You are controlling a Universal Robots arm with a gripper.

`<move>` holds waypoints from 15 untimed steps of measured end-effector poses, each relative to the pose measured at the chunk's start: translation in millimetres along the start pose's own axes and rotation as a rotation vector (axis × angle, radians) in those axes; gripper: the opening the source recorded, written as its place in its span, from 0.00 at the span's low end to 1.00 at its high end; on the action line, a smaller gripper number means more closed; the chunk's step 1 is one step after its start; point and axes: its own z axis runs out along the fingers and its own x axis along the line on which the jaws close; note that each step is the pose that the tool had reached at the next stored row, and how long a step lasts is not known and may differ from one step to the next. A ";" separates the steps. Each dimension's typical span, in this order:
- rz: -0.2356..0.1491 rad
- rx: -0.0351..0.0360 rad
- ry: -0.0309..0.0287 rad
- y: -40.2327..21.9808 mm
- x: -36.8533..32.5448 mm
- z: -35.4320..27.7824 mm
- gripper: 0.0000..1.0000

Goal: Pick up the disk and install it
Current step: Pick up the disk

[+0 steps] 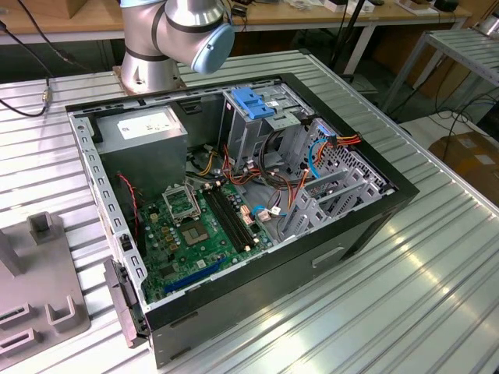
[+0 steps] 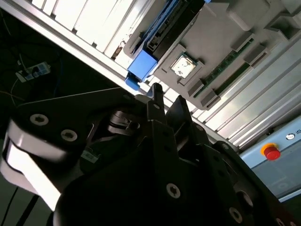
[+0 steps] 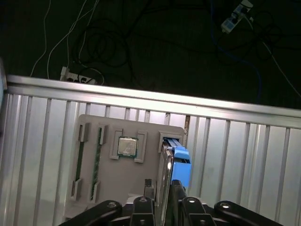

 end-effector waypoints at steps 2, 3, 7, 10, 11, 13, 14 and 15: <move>0.000 0.0001 0.0007 -0.1 -0.6 0.7 0.36; 0.000 -0.0005 0.0023 -0.8 -4.5 2.8 0.42; 0.001 -0.0001 0.0028 -0.7 -9.3 8.5 0.42; 0.029 -0.0013 0.0027 -0.5 -10.2 13.9 0.42; 0.035 -0.0014 0.0026 -0.5 -10.5 15.3 0.42; 0.049 -0.0021 0.0024 -0.7 -11.4 18.4 0.49; 0.060 -0.0025 0.0023 -0.8 -12.0 20.6 0.55; 0.079 -0.0030 0.0019 -0.9 -12.2 22.8 0.62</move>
